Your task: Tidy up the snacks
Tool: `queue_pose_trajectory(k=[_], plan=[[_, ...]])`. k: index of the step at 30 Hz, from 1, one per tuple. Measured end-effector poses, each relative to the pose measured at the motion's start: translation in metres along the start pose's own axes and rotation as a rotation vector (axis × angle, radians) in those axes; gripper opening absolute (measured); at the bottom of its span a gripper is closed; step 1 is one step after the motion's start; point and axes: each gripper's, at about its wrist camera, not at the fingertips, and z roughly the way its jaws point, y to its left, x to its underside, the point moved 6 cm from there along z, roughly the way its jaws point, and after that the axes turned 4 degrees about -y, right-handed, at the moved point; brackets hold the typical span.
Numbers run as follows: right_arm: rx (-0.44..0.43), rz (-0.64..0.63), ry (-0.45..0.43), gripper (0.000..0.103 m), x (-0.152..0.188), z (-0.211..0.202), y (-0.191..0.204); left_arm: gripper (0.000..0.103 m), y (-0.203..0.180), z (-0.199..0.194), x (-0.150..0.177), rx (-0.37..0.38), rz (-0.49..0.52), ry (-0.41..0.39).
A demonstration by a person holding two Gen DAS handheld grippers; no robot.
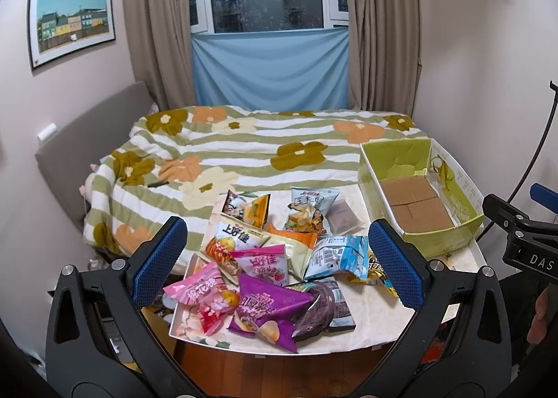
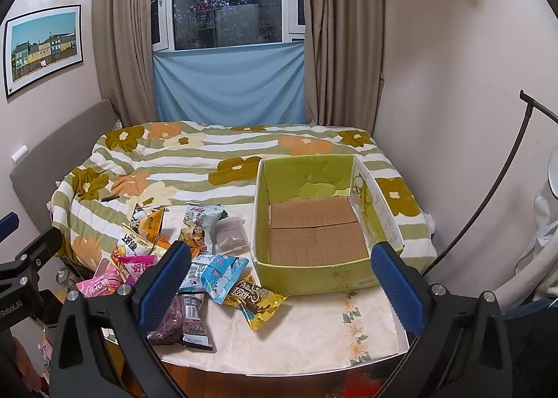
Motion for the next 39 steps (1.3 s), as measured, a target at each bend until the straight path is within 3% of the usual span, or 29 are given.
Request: queue_pose_trajectory(k=[24,39], plan=[[0.0,0.005,0.003,0.103,-0.0007,0.0039,0.0008,0.103,0.0,0.0016,-0.0017,0.004,-0.001,0.003],[-0.004,0.009,0.005,0.103,0.0014,0.0023,0.0061,0.103,-0.0042,-0.0032,-0.0011,-0.031,0.03,-0.031]])
